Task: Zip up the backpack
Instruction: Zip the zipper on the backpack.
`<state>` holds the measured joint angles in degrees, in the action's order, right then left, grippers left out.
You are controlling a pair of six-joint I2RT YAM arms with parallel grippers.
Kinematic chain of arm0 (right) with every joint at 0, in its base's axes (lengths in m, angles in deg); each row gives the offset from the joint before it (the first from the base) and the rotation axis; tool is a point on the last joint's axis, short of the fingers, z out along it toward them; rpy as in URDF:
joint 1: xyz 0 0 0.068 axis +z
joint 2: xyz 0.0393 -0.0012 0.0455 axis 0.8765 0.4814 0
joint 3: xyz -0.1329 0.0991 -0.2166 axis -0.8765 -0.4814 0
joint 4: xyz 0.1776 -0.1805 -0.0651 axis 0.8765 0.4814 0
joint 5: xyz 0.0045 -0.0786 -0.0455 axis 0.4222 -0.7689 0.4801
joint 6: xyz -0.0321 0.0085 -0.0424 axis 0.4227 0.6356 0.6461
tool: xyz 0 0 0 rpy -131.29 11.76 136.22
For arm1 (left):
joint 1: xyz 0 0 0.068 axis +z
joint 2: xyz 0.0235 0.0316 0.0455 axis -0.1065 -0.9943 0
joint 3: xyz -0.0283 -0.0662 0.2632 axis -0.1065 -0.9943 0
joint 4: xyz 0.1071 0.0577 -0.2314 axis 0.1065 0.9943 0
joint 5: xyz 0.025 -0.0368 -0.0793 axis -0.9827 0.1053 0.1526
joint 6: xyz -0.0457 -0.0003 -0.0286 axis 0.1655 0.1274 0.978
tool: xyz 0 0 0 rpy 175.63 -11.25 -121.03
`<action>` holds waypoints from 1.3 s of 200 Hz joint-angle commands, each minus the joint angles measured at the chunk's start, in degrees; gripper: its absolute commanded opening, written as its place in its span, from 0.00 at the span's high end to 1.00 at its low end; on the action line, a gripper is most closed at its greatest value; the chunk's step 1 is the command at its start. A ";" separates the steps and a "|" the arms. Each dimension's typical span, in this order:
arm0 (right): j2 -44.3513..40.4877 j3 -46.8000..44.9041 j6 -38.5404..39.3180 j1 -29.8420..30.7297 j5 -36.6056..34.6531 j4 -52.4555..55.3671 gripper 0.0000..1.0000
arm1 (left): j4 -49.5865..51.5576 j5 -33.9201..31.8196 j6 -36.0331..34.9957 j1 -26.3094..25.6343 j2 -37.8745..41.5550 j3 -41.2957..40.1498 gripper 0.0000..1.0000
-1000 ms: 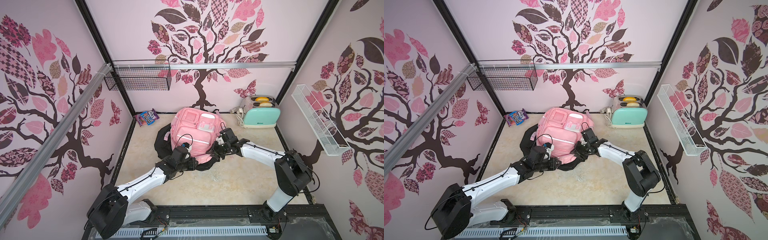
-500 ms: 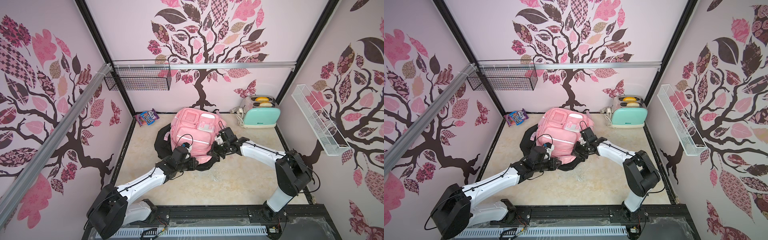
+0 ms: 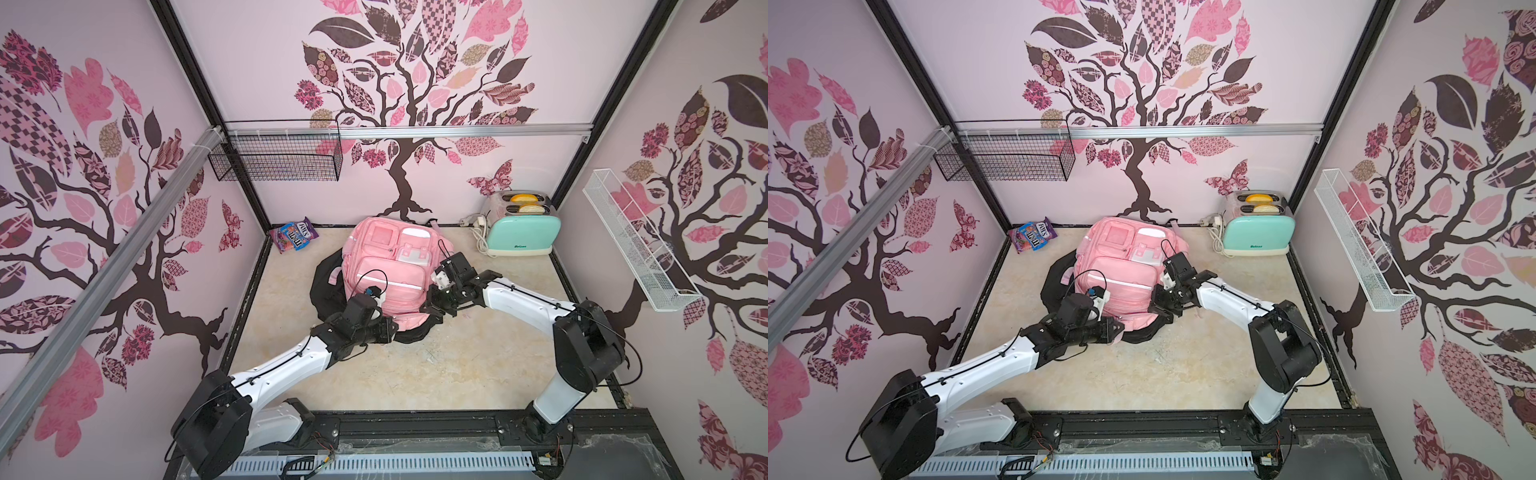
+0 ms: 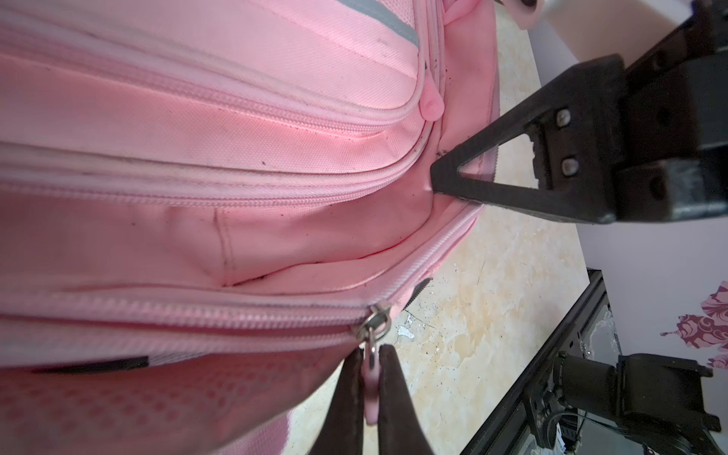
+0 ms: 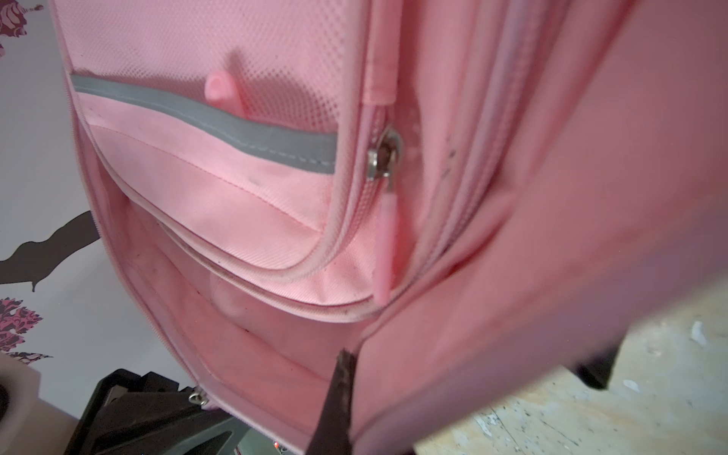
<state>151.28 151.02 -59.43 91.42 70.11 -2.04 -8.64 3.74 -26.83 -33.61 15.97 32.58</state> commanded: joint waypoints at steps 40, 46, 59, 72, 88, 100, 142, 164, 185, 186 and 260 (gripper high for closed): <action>-1.54 4.18 3.99 -3.54 -6.37 3.34 1.00 | 3.04 -1.12 -1.07 0.49 0.59 0.81 1.00; -1.25 4.29 3.80 -3.64 -6.97 3.39 1.00 | 2.71 -0.89 -0.96 0.53 0.37 0.79 1.00; -0.88 3.79 2.76 -4.25 -6.91 2.34 1.00 | 2.12 -0.54 -0.93 0.53 0.01 0.56 1.00; -0.78 2.80 0.94 -4.66 -4.91 0.20 0.89 | 1.59 -0.17 -0.85 0.52 -0.40 0.51 1.00; -0.85 2.04 -1.56 -4.63 -2.92 -1.48 0.70 | 0.67 0.55 -0.80 0.52 -0.84 0.33 1.00; -1.70 0.59 -4.24 -4.68 -3.23 -2.77 0.57 | -0.27 1.25 -0.71 0.50 -0.99 -0.14 1.00; -3.06 -4.57 -11.79 -3.97 0.32 -8.40 0.36 | -2.84 2.89 -0.14 0.45 -1.56 -0.99 1.00; -3.24 -6.37 -15.08 -2.09 1.84 -10.93 0.35 | -3.27 3.08 -0.12 0.40 -1.78 -0.94 1.00; -3.00 -6.68 -17.12 0.41 2.33 -12.35 0.35 | -3.46 3.18 -0.14 0.38 -1.51 -0.93 1.00; -2.99 -6.64 -17.26 0.49 2.33 -12.35 0.35 | -3.47 3.22 -0.16 0.41 -1.54 -0.93 1.00; -3.60 -5.44 -18.98 3.90 2.90 -10.27 0.35 | -3.17 2.78 -0.10 0.51 -0.72 -1.56 1.00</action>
<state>149.19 144.46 -77.51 94.02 69.48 -13.71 -10.26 5.92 -26.50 -33.13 14.68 31.79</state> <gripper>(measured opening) 0.651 0.082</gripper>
